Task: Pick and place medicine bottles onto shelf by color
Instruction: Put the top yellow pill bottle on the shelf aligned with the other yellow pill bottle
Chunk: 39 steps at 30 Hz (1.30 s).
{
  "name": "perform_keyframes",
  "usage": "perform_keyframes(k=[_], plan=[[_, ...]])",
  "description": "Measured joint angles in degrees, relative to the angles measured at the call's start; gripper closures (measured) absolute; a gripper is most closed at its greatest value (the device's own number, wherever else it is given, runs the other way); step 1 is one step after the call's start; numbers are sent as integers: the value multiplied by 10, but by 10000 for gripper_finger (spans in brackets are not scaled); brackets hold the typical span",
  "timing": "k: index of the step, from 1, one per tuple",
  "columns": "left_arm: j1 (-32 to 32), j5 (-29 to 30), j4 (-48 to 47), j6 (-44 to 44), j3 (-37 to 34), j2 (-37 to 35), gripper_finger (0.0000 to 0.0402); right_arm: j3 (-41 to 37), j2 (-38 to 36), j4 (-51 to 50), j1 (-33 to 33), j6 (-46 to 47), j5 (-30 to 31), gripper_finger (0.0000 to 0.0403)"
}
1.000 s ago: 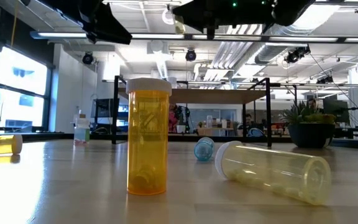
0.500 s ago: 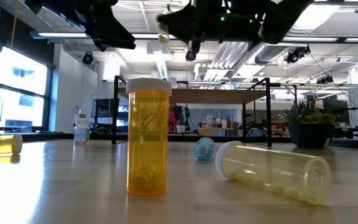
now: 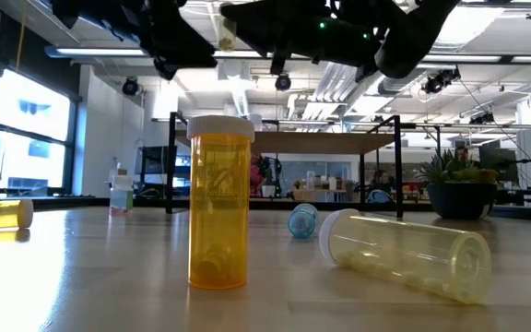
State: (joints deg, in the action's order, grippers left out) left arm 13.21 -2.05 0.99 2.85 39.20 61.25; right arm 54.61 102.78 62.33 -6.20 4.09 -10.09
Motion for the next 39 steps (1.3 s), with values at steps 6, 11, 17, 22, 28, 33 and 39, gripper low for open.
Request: perform_keyframes(k=[6,11,17,22,28,33,39], plan=[[0,-2,42,2,0,0,248,9,0,-4,0,0,0,304],[0,-1,86,1,0,0,248,9,0,-1,0,0,6,304],[0,-1,87,0,0,0,259,9,0,15,0,5,7,304],[1,-1,91,-9,0,0,283,9,0,10,0,6,6,304],[11,-3,107,-20,0,0,295,9,0,-2,-1,18,6,304],[14,-5,110,-22,0,0,295,10,0,-1,-1,23,6,304],[14,-5,118,-31,-1,0,300,10,-1,-1,-1,25,5,304]])
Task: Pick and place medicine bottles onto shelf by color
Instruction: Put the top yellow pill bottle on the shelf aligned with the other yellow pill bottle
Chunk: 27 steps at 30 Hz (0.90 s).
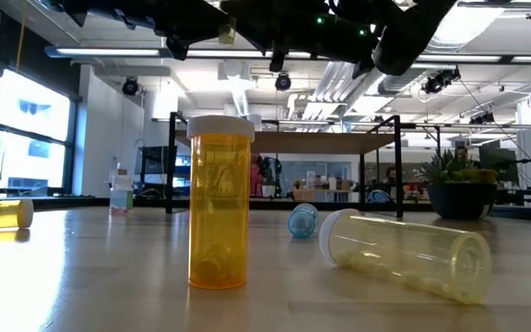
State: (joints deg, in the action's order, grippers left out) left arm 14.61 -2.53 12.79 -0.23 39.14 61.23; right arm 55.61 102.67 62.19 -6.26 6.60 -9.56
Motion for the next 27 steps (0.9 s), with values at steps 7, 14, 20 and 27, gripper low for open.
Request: perform_keyframes(k=[7,14,20,27], plan=[[0,1,1,0,0,0,323,0,0,-2,0,-1,-1,305],[0,2,-1,0,0,0,324,0,0,-10,-3,-1,-1,294],[1,11,-14,0,0,0,324,0,0,-30,-16,18,-11,250],[1,28,-8,-4,0,0,323,0,-28,-97,-28,25,-31,231]])
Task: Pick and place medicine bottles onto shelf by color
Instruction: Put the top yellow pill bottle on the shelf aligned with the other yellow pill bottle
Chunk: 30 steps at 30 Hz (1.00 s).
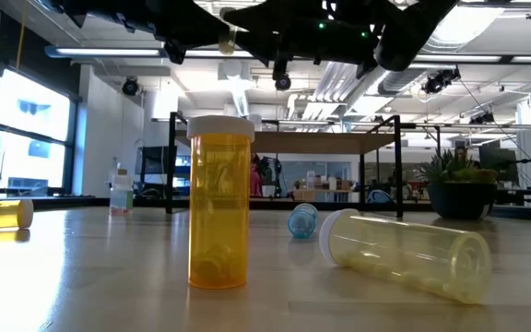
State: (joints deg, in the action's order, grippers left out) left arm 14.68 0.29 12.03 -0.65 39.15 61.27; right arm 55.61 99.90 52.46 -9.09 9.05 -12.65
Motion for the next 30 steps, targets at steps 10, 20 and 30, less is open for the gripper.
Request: perform_keyframes(k=[10,20,30], plan=[[0,6,8,-2,1,-1,323,-1,-34,-94,-2,-44,-5,231],[0,5,45,1,1,-1,323,-1,-35,-76,-2,-46,-6,230],[0,4,53,4,1,-1,323,0,-35,-47,-3,-65,-7,231]])
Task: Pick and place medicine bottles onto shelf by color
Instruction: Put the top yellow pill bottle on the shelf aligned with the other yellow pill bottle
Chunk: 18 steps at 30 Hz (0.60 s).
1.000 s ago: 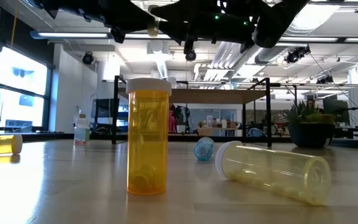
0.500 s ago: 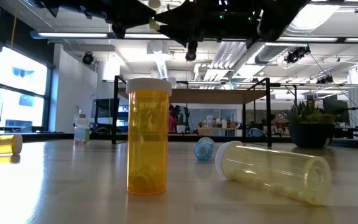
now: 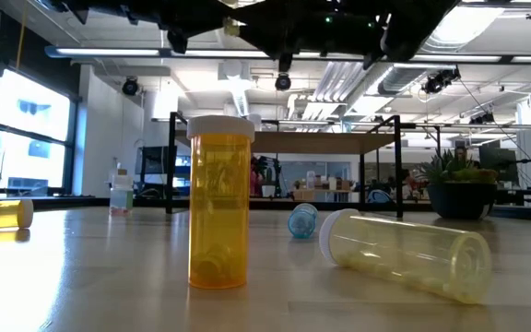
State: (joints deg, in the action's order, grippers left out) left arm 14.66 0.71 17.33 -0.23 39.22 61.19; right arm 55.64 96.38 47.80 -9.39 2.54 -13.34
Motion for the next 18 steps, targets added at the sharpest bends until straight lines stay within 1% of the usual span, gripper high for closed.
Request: perform_keyframes(k=[6,9,12,18], plan=[[0,0,13,0,0,0,323,49,17,-58,4,-18,-4,231],[0,0,9,0,0,0,323,73,19,-109,5,-28,-4,231],[0,0,5,0,0,0,323,78,19,-135,5,-25,-2,231],[0,1,0,-8,0,0,323,78,19,-143,5,-13,8,231]])
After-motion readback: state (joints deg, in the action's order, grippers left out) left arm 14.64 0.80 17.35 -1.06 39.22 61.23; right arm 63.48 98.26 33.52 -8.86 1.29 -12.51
